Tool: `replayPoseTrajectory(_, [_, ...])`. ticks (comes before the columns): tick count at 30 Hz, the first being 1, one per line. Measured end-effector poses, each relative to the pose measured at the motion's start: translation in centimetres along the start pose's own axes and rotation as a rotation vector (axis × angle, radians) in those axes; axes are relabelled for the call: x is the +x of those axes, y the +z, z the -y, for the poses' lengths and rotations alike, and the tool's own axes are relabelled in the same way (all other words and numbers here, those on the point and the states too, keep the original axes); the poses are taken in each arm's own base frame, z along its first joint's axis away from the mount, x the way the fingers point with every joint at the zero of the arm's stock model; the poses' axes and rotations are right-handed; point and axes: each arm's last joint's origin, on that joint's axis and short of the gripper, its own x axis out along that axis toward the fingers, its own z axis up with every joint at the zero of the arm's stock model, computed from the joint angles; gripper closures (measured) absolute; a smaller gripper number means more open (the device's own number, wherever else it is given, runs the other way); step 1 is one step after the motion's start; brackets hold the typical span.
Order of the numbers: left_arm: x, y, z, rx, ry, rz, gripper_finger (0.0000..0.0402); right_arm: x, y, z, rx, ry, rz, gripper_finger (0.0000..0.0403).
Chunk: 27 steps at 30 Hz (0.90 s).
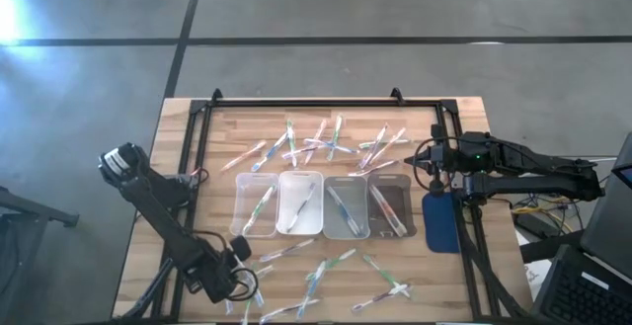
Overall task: Pick & Place Toothbrushes
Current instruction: Put the purple toothbrush into the white bin
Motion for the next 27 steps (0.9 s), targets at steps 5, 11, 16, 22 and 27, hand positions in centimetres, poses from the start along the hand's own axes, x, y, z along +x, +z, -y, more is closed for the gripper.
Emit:
replayPoseTrajectory(5, [0.4,0.3,0.0,0.004,0.001,0.006,0.0285,0.0,0.0,0.0,0.0,0.0,0.0,0.0394])
replayPoseTrajectory(11, [1.1,0.4,0.0,0.026,-0.001,-0.017,0.0285,0.0,0.0,0.0,0.0,0.0,0.0,0.0394])
replayPoseTrajectory(16, [1.5,0.4,0.0,0.028,-0.005,-0.03,0.0285,0.0,0.0,0.0,0.0,0.0,0.0,0.0394])
replayPoseTrajectory(22, [2.1,0.5,0.1,0.031,-0.008,-0.049,0.0294,0.0,0.0,0.0,0.0,0.0,0.0,0.0394])
replayPoseTrajectory(27, [2.8,0.6,0.1,0.032,-0.01,-0.067,0.031,0.0,0.0,0.0,0.0,0.0,0.0,0.0394])
